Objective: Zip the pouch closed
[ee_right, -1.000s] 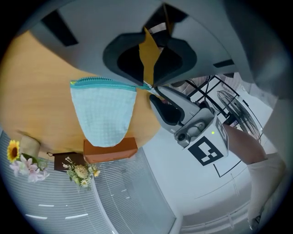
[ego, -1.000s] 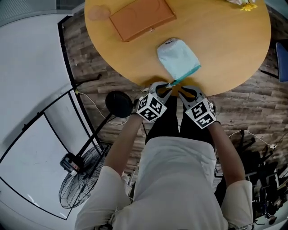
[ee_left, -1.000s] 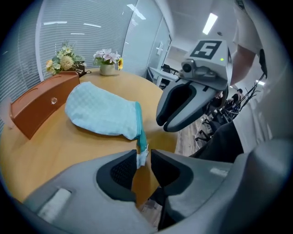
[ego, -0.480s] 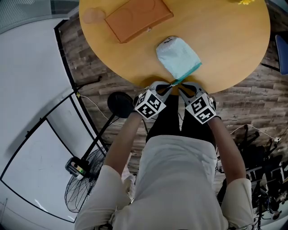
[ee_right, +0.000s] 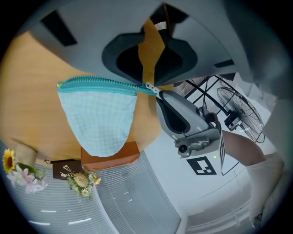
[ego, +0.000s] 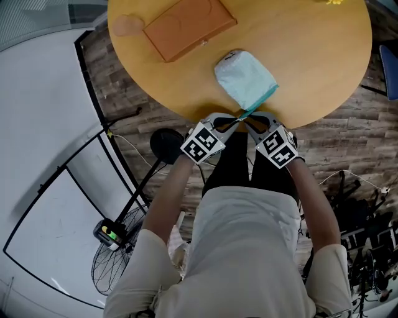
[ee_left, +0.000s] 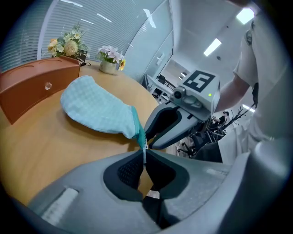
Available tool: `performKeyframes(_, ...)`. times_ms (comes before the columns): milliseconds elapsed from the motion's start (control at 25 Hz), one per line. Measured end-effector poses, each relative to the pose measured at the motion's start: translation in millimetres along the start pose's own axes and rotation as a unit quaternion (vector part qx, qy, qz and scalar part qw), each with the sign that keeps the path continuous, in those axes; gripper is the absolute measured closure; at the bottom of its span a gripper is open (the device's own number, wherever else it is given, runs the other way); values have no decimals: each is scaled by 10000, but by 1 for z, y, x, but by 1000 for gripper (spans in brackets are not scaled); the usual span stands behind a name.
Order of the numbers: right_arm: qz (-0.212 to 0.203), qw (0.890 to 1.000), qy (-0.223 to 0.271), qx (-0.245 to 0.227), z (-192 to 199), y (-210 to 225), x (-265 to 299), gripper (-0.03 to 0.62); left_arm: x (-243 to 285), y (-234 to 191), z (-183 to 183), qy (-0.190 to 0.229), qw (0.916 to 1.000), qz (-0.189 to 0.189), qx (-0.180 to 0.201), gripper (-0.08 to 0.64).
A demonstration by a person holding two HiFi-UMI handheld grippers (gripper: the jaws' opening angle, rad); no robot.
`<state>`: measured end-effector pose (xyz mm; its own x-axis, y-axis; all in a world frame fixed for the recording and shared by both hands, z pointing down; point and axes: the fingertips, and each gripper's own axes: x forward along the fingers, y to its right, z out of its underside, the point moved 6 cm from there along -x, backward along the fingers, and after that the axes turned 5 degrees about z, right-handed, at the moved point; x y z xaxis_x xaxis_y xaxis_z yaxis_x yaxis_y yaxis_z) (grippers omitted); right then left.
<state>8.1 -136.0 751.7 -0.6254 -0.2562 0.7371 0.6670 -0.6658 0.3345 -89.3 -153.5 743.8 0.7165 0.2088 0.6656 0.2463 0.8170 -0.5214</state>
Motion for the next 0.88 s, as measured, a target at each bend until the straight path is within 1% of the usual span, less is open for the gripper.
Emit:
performKeyframes(160, -93, 9999, 93, 72, -3, -1, -2, 514, -1, -1, -2, 123, 9997, 35, -190, 531)
performKeyframes(320, -77, 9998, 129, 97, -4, -1, -2, 520, -1, -2, -1, 193, 9994, 46, -284, 531)
performKeyframes(440, -88, 9996, 217, 140, -4, 1, -5, 560, 0, -1, -1, 231, 9992, 49, -336, 531)
performKeyframes(520, -135, 9995, 237, 161, -4, 2, -6, 568, -1, -2, -1, 256, 9989, 46, -378, 531)
performKeyframes(800, -344, 9992, 220, 23, -5, -2, -6, 583, -2, -5, -1, 449, 9969, 43, -640, 531)
performKeyframes(880, -339, 9992, 188, -60, -5, -3, -5, 581, -2, -6, -2, 502, 9962, 35, -709, 531)
